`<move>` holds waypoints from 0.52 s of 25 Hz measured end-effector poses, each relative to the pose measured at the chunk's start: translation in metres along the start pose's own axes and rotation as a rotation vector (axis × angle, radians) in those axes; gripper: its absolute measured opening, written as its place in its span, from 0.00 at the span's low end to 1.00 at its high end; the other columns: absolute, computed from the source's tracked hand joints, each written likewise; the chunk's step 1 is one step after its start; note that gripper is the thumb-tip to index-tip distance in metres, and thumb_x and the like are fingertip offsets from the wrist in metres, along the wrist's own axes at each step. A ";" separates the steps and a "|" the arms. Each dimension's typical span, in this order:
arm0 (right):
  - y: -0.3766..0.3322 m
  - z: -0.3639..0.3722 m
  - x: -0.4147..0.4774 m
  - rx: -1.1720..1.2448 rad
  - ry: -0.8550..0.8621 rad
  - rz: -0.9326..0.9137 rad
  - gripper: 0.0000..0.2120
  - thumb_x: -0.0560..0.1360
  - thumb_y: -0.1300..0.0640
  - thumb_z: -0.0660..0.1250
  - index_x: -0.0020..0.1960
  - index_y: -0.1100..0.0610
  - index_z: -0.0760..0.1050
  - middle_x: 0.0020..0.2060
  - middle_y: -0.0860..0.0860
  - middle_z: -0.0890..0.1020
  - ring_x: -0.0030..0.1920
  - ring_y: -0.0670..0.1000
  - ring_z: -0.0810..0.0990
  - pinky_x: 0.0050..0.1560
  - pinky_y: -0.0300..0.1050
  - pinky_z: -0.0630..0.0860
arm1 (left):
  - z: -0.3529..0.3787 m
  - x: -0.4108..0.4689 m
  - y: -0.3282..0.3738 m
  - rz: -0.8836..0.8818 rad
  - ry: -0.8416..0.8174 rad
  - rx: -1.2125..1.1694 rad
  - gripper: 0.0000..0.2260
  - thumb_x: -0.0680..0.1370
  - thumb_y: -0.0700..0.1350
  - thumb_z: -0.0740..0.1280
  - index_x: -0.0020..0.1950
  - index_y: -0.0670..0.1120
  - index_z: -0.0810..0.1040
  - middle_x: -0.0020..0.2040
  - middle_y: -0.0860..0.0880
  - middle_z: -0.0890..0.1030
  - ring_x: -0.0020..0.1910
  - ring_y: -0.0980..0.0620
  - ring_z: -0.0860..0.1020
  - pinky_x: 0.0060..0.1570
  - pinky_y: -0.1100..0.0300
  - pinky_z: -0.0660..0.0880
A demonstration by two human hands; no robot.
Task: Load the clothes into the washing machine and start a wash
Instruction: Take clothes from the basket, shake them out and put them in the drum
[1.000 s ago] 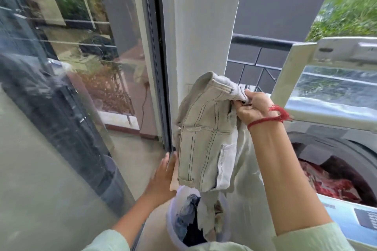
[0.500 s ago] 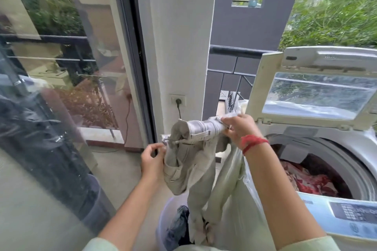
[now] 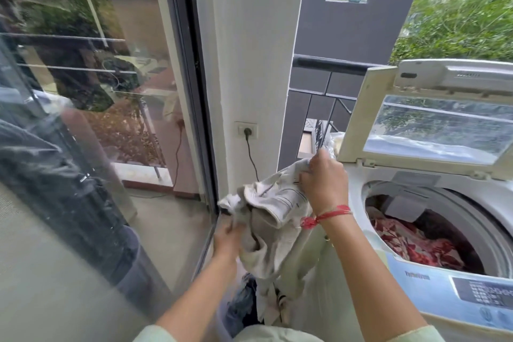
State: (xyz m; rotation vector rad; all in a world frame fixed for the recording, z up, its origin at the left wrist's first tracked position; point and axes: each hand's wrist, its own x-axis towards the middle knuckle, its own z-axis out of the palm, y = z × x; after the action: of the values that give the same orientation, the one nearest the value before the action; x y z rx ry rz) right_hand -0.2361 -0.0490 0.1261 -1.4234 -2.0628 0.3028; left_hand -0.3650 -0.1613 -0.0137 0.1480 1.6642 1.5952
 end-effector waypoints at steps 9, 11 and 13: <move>0.043 0.000 0.020 1.546 -0.592 0.738 0.24 0.71 0.77 0.45 0.55 0.66 0.75 0.43 0.57 0.82 0.39 0.50 0.83 0.36 0.37 0.81 | -0.007 -0.003 0.104 0.853 -0.004 0.600 0.10 0.79 0.46 0.60 0.51 0.42 0.77 0.43 0.46 0.81 0.43 0.48 0.77 0.43 0.57 0.72; 0.037 0.004 0.013 1.334 -0.717 0.538 0.14 0.73 0.75 0.57 0.51 0.63 0.77 0.44 0.56 0.82 0.42 0.48 0.83 0.41 0.37 0.81 | -0.005 -0.001 0.106 0.885 -0.026 0.688 0.12 0.79 0.49 0.59 0.51 0.43 0.77 0.41 0.45 0.81 0.43 0.45 0.77 0.44 0.53 0.73; 0.024 0.010 0.007 0.723 -0.739 0.272 0.05 0.70 0.59 0.73 0.38 0.56 0.77 0.36 0.51 0.78 0.37 0.48 0.77 0.36 0.40 0.76 | -0.002 0.000 0.106 0.898 -0.071 0.738 0.09 0.80 0.47 0.61 0.51 0.43 0.76 0.39 0.44 0.81 0.41 0.42 0.78 0.42 0.52 0.73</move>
State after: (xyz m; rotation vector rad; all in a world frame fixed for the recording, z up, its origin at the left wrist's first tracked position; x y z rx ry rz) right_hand -0.2252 -0.0314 0.1090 -1.1965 -1.9106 1.7028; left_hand -0.4119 -0.1420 0.0794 1.4746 2.2019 1.4052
